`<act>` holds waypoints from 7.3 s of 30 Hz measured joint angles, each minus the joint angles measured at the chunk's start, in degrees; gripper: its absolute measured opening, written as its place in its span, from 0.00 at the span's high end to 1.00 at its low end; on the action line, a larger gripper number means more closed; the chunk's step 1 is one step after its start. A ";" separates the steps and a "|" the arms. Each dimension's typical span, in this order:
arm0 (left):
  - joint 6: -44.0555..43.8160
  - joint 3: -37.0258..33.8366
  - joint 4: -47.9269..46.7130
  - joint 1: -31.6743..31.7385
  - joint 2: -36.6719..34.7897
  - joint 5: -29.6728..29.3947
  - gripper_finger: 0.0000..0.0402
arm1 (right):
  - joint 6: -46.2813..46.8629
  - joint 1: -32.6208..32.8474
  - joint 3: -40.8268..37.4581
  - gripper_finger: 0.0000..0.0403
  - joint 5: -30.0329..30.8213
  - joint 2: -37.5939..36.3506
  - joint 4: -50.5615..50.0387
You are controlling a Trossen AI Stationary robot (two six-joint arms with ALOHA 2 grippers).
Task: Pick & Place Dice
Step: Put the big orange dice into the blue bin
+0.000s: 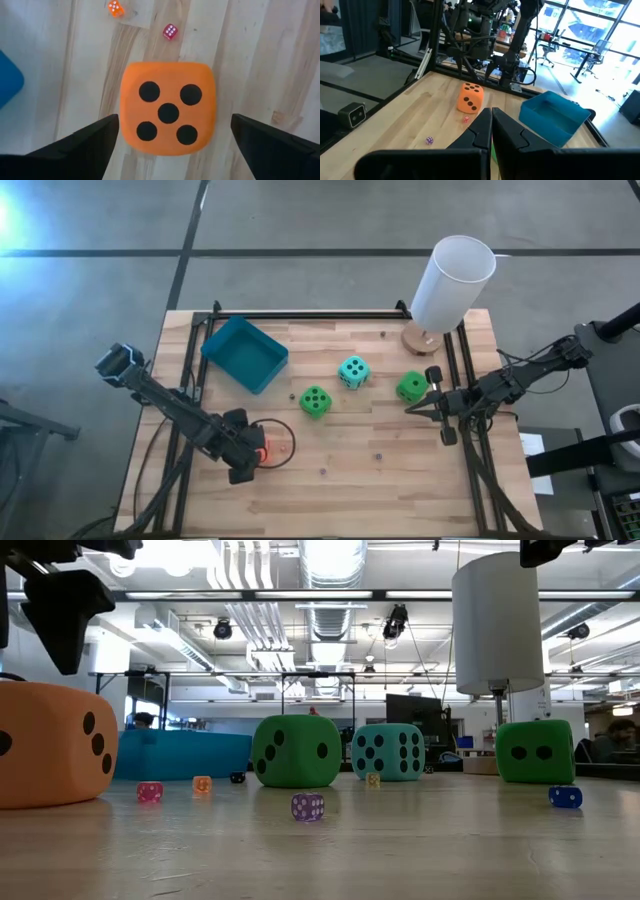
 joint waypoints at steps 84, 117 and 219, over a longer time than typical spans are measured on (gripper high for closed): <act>-16.73 -7.43 7.65 0.54 0.57 1.59 0.04 | 0.00 0.02 0.00 0.98 0.00 0.00 -0.02; -18.91 -6.57 5.77 0.59 0.59 1.61 0.16 | 0.00 0.02 0.00 0.98 0.00 0.00 -0.02; 24.49 0.07 3.79 80.02 -0.02 -5.93 0.17 | 0.00 0.00 0.00 0.98 0.00 0.00 -0.02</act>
